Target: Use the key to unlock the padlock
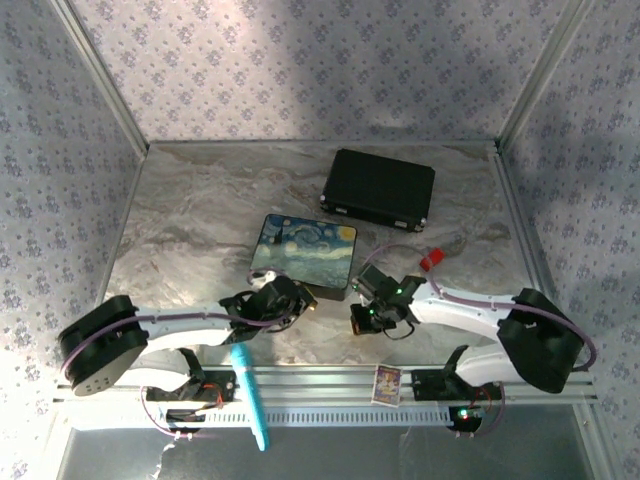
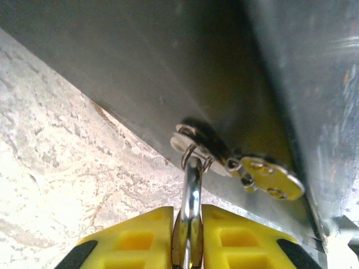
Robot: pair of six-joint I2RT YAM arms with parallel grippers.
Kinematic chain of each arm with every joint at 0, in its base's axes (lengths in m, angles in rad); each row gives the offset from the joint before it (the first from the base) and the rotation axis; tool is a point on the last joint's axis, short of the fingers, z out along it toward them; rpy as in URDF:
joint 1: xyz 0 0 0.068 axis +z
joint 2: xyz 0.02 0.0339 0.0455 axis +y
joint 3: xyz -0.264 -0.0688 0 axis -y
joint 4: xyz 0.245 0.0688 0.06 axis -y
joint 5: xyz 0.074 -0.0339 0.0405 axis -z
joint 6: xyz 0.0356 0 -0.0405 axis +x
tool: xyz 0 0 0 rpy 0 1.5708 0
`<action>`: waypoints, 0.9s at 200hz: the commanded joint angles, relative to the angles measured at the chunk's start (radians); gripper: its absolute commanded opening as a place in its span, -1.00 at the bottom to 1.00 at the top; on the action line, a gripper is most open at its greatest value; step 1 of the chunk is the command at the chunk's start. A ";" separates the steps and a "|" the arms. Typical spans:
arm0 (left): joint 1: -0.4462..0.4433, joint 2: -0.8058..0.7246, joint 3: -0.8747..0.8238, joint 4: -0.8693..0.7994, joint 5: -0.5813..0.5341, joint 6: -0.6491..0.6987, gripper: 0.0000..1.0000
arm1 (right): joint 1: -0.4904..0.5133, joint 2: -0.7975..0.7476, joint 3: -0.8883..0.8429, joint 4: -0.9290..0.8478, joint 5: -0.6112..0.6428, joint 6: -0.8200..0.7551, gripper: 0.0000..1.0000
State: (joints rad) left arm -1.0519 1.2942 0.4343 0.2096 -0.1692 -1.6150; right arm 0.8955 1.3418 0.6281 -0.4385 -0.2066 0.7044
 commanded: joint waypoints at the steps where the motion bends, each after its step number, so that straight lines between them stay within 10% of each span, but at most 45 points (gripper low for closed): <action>1: -0.027 -0.015 -0.034 -0.026 -0.009 -0.002 -0.52 | 0.027 0.036 0.062 -0.106 0.082 -0.064 -1.00; 42: -0.057 -0.136 -0.069 -0.139 -0.106 -0.012 -0.04 | 0.108 0.144 0.162 -0.207 0.221 -0.066 -1.00; 119: -0.068 -0.344 -0.110 -0.299 -0.202 -0.006 -0.02 | 0.158 0.218 0.198 -0.200 0.226 -0.003 -0.64; 180: -0.069 -0.341 -0.114 -0.294 -0.199 -0.008 -0.02 | 0.215 0.221 0.170 -0.178 0.293 0.069 -0.75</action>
State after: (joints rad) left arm -1.1133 0.9508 0.3229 -0.0479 -0.3378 -1.6230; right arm 1.0927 1.5478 0.8207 -0.5991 0.0620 0.7216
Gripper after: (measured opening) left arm 0.488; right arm 0.163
